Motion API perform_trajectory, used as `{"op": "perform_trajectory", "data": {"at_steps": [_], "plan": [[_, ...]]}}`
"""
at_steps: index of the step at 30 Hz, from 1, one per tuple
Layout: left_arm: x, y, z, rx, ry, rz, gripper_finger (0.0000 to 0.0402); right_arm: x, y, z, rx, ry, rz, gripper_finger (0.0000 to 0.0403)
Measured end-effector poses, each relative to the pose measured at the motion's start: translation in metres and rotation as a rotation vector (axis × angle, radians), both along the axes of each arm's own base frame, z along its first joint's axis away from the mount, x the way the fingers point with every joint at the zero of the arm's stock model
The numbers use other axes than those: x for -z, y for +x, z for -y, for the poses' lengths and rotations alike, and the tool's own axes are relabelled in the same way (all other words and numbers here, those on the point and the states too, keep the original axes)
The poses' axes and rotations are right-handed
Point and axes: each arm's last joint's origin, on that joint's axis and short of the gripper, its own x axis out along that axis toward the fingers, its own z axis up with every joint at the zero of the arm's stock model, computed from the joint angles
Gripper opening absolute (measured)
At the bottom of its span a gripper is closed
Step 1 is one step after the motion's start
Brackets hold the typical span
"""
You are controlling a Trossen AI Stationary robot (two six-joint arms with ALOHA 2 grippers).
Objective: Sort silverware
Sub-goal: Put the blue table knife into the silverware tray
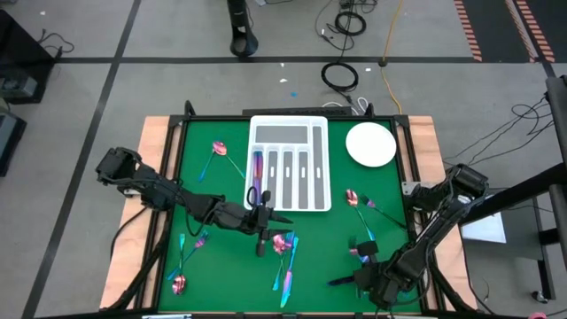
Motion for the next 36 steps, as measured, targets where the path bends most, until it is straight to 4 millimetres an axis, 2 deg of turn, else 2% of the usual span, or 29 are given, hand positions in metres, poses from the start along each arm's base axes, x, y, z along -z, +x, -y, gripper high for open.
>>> {"op": "perform_trajectory", "data": {"at_steps": [14,21,26,30,36], "plan": [[0.000,0.000,0.000,0.000,0.000,0.000,0.0109,-0.081,-0.001,0.021,0.223,0.109,0.509,0.0007],[0.000,0.000,0.000,-0.003,-0.015,0.000,0.0109,-0.113,-0.001,0.033,0.332,0.069,0.794,0.0007],[0.000,0.007,0.002,-0.014,-0.113,0.094,0.0109,-0.119,0.008,0.047,0.491,-0.093,0.951,0.0008],[0.005,0.017,0.005,-0.024,-0.159,0.225,0.0109,-0.114,0.024,0.061,0.592,-0.193,0.988,0.0008],[0.008,0.024,-0.005,-0.225,-0.149,0.403,0.0109,-0.102,0.051,0.081,0.687,-0.300,0.969,0.0008]]}}
